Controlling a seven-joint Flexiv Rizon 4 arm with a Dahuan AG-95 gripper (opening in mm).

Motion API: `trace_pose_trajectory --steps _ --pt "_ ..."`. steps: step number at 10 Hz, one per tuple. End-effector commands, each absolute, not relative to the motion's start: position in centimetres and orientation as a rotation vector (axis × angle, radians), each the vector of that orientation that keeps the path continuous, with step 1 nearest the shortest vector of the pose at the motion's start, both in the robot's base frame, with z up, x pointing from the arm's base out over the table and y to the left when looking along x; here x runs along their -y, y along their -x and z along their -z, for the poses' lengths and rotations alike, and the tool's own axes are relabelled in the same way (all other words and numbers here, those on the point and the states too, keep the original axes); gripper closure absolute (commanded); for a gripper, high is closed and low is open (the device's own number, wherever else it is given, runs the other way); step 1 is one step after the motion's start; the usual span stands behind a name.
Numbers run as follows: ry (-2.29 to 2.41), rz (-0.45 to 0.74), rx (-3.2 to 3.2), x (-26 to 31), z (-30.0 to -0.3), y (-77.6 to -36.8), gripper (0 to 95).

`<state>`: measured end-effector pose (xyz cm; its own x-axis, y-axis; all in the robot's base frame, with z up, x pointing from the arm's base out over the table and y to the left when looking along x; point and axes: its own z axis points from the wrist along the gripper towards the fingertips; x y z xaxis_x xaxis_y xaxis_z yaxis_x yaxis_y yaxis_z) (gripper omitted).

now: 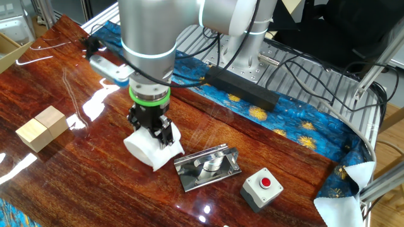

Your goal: Take the roll of paper down from the shelf

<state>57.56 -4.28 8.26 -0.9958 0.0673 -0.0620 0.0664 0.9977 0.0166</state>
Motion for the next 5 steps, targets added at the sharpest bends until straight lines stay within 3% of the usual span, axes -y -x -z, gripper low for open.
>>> trace_pose_trajectory --steps 1,5 --pt "-0.100 -0.026 -3.088 4.43 -7.84 -57.17 95.0" --pt "-0.077 -0.034 -3.085 4.30 -7.40 -56.28 95.0"
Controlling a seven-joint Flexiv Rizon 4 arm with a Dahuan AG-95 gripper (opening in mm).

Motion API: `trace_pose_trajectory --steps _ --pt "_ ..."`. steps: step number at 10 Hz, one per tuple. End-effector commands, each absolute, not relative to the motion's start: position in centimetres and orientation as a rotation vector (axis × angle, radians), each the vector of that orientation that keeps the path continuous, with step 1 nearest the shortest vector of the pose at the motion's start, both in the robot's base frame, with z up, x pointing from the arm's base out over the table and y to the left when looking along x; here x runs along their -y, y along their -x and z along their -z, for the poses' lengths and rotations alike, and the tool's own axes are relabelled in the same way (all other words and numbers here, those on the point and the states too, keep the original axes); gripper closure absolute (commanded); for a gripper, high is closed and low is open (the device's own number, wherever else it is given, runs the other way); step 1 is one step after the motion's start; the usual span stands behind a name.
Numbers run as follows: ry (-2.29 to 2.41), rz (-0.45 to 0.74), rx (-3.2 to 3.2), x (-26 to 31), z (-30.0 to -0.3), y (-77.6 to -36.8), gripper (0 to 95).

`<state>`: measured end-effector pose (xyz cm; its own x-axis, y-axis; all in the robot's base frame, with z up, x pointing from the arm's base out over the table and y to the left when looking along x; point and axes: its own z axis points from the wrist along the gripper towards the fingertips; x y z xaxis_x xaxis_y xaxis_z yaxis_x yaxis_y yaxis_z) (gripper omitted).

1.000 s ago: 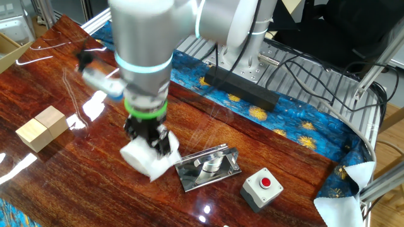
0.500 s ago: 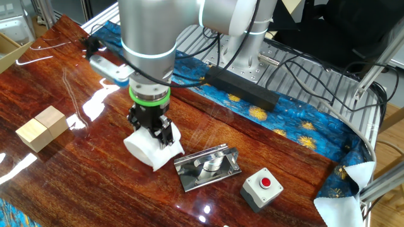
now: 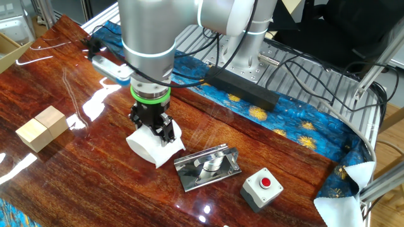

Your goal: Take the roll of paper down from the shelf

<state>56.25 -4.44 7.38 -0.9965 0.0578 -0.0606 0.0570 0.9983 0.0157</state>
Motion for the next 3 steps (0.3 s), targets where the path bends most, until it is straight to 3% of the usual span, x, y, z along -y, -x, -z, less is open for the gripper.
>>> trace_pose_trajectory --steps 1,3 --pt "-0.075 -0.033 -3.086 4.30 -7.35 -56.28 95.0" --pt "-0.080 -0.031 -3.090 4.30 -7.28 -56.28 95.0"
